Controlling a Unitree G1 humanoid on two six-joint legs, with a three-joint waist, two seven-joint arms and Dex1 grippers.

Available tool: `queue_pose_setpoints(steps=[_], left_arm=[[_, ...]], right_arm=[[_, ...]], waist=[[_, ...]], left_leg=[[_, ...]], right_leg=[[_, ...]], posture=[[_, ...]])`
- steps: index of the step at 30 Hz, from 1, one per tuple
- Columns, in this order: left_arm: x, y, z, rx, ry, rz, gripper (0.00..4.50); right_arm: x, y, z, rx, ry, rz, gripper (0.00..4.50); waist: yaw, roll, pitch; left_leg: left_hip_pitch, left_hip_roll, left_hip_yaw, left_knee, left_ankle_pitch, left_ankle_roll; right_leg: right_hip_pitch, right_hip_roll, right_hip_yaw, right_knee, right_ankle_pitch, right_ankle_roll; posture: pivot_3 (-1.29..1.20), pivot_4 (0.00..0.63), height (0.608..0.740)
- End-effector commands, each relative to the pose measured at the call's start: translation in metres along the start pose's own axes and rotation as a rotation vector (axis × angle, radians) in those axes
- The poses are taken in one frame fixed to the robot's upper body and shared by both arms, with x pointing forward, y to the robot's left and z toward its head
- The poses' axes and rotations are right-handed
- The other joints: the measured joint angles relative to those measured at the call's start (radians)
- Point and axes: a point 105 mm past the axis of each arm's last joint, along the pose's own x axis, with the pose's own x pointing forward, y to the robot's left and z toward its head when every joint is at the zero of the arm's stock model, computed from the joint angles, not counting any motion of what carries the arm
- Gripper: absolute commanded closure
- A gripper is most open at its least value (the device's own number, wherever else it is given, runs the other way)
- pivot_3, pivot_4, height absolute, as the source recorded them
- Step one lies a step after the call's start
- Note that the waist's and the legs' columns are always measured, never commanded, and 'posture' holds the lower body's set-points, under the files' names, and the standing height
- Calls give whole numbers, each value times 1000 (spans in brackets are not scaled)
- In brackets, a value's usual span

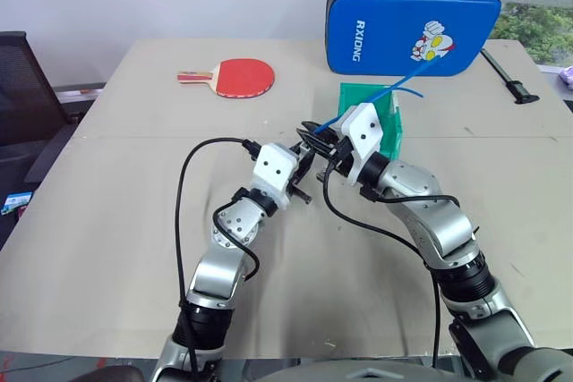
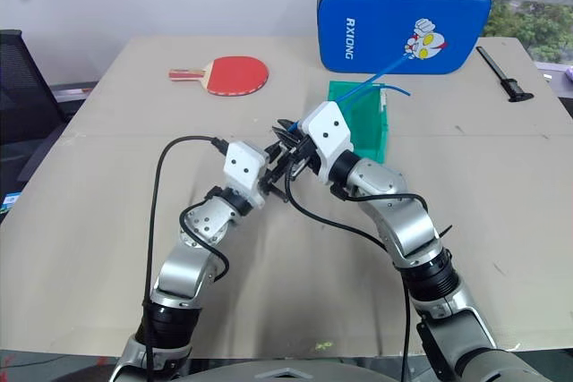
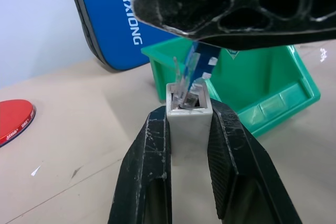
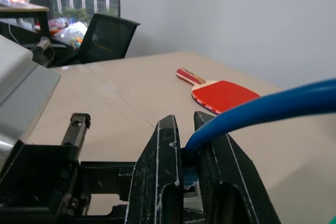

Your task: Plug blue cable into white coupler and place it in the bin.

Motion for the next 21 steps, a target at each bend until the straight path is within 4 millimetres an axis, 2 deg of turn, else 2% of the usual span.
queue_pose_setpoints(steps=[1, 7, 12, 16, 21], left_arm=[[0, 1, 13, 43, -42, 7, 4158], [2, -3, 14, 93, -39, -16, 4158], [2, -3, 14, 101, -42, -18, 4158], [1, -6, 13, 131, -39, -39, 4158], [6, -13, 26, 96, -103, -66, 4158]], right_arm=[[-1, 4, -7, -23, 50, 25, 4500], [3, 13, -19, -19, 137, 57, 4500], [3, 9, -27, -19, 196, 13, 4500], [0, 8, -26, -20, 204, 10, 4500], [6, 14, -35, 18, 224, 2, 4500]], waist=[[0, 0, 0], [-1, 0, 0], [0, 0, 0], [0, 0, 0], [-1, 0, 0]], left_leg=[[0, 0, 0, 0, 0, 0], [0, 0, 0, 0, 0, 0], [0, 0, 0, 0, 0, 0], [0, 0, 0, 0, 0, 0], [0, 0, 0, 0, 0, 0]], right_leg=[[0, 0, 0, 0, 0, 0], [0, 0, 0, 0, 0, 0], [0, 0, 0, 0, 0, 0], [0, 0, 0, 0, 0, 0], [0, -1, 0, 0, 0, 0]], posture=[[0, 150, 740], [0, 150, 740], [0, 150, 740], [0, 150, 740], [0, 150, 740]])
